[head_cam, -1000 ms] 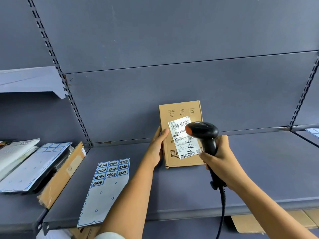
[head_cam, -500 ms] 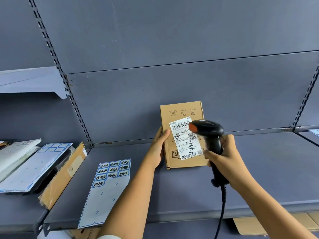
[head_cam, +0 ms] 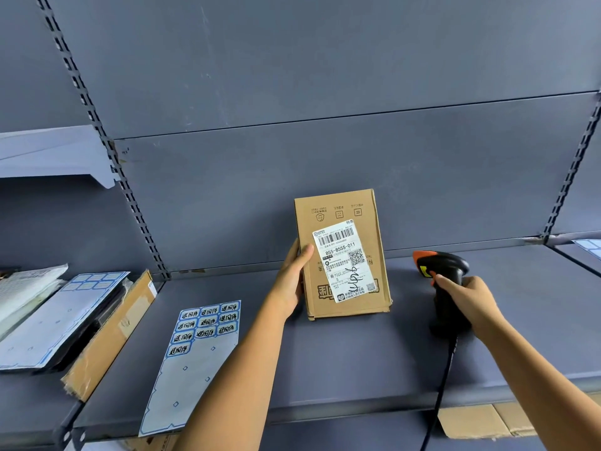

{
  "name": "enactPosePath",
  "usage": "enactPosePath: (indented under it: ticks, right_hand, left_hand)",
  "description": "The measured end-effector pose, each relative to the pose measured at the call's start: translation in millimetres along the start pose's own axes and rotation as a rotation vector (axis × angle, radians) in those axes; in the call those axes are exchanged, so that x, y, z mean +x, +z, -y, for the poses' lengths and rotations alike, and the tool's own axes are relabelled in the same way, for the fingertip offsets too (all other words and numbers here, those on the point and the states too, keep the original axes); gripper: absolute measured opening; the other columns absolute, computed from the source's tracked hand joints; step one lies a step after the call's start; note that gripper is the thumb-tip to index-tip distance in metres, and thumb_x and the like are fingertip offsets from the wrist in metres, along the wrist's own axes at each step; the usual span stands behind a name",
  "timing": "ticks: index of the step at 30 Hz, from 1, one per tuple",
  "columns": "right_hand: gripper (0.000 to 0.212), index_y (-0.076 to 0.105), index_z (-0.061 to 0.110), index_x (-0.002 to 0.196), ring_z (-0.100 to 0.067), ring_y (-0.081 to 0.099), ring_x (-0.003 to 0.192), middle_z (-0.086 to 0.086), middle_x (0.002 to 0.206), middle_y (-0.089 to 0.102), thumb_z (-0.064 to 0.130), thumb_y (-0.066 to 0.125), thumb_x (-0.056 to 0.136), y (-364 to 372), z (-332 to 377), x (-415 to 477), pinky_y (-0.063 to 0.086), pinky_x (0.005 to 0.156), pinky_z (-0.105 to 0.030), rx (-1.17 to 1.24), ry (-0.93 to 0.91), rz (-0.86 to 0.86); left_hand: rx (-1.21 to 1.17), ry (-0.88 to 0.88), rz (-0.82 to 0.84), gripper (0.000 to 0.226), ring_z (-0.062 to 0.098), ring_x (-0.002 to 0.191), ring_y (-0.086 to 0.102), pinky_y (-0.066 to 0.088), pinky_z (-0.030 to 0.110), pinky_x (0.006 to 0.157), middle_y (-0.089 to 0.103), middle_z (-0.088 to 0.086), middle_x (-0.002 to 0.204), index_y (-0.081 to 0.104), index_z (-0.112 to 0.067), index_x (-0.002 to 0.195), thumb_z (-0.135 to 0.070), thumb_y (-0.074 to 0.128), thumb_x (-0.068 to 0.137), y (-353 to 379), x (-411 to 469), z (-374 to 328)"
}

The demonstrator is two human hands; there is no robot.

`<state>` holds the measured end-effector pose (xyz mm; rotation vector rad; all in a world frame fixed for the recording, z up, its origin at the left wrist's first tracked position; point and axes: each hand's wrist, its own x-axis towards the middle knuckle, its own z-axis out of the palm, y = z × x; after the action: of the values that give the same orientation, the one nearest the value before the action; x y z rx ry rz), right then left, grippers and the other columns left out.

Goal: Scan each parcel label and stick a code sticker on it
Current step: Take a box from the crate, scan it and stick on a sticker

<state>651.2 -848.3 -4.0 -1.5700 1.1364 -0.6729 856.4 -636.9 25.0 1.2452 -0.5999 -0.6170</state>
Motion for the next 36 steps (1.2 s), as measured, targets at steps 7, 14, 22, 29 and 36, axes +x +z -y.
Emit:
enactPosePath:
  ticks: [7, 14, 22, 29, 36]
  right_hand:
    - [0.059, 0.054, -0.003, 0.099, -0.044, 0.045, 0.107, -0.026, 0.105, 0.056, 0.052, 0.063, 0.081, -8, -3, 2, 0.039, 0.084, -0.045, -0.588, -0.121, -0.305]
    - [0.043, 0.052, 0.015, 0.116, -0.021, 0.051, 0.105, -0.004, 0.114, 0.055, 0.040, 0.065, 0.084, 36, 30, -21, 0.039, 0.090, -0.030, -0.227, -0.548, 0.133]
    - [0.040, 0.047, 0.024, 0.132, -0.011, 0.067, 0.098, 0.006, 0.114, 0.068, 0.036, 0.052, 0.094, 78, 46, -55, 0.052, 0.085, -0.029, 0.222, -0.287, 0.568]
    - [0.040, 0.059, 0.017, 0.120, -0.022, 0.067, 0.096, -0.002, 0.105, 0.071, 0.044, 0.054, 0.091, 86, 36, -45, 0.048, 0.097, -0.044, -0.039, -0.127, 0.528]
    - [0.045, 0.061, 0.013, 0.112, -0.026, 0.054, 0.100, -0.007, 0.106, 0.062, 0.050, 0.042, 0.093, 89, 53, -42, 0.039, 0.099, -0.040, -0.731, -0.231, 0.359]
  left_hand:
    - [0.008, -0.019, -0.023, 0.031, 0.000, 0.094, 0.066, 0.051, 0.021, 0.071, 0.069, -0.013, 0.110, 0.054, -0.032, 0.125, -0.031, 0.051, 0.094, 2, -4, -4]
    - [-0.024, -0.008, -0.011, 0.032, 0.003, 0.096, 0.066, 0.052, 0.022, 0.072, 0.069, -0.011, 0.111, 0.053, -0.030, 0.127, -0.030, 0.049, 0.095, 6, -9, -9]
    - [0.089, -0.215, -0.106, 0.033, 0.015, 0.102, 0.061, 0.049, 0.028, 0.074, 0.069, -0.004, 0.107, 0.063, -0.028, 0.110, -0.051, 0.050, 0.091, -7, -27, -18]
    - [0.650, -0.158, -0.343, 0.031, 0.020, 0.072, 0.059, 0.047, 0.026, 0.067, 0.064, 0.006, 0.098, 0.060, -0.020, 0.093, -0.039, 0.037, 0.100, -72, -30, -18]
    - [0.846, -0.081, -0.361, 0.024, 0.016, 0.084, 0.062, 0.048, 0.025, 0.077, 0.069, -0.003, 0.087, 0.065, -0.028, 0.081, -0.007, 0.057, 0.089, -139, -67, -27]
